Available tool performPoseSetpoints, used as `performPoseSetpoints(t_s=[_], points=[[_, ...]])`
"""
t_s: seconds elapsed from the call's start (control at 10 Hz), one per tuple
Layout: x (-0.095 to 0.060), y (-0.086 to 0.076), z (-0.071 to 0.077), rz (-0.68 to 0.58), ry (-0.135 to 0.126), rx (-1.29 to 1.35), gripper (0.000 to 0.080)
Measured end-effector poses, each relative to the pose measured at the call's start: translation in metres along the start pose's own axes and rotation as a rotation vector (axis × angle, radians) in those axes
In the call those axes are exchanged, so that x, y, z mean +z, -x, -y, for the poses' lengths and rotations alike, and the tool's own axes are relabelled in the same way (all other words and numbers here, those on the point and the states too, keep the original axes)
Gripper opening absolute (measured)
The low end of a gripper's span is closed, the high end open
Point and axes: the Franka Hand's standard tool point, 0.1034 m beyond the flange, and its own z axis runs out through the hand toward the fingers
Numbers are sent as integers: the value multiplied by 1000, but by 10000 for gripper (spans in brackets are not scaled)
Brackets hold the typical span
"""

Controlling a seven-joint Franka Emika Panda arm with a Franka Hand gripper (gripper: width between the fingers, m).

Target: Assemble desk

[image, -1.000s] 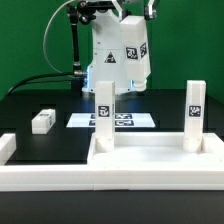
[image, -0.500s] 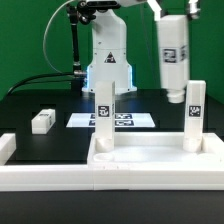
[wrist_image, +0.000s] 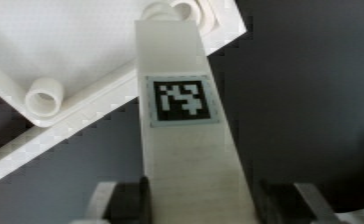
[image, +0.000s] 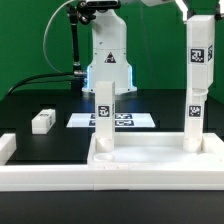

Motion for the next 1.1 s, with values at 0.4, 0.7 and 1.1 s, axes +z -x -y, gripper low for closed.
performPoseSetpoints(t_s=[0.4,0.7,1.1], points=[[26,-11,10,-58,-40,-50,287],[33,-9,18,-62,-72,-24,287],[53,9,10,-61,-64,-67,287]])
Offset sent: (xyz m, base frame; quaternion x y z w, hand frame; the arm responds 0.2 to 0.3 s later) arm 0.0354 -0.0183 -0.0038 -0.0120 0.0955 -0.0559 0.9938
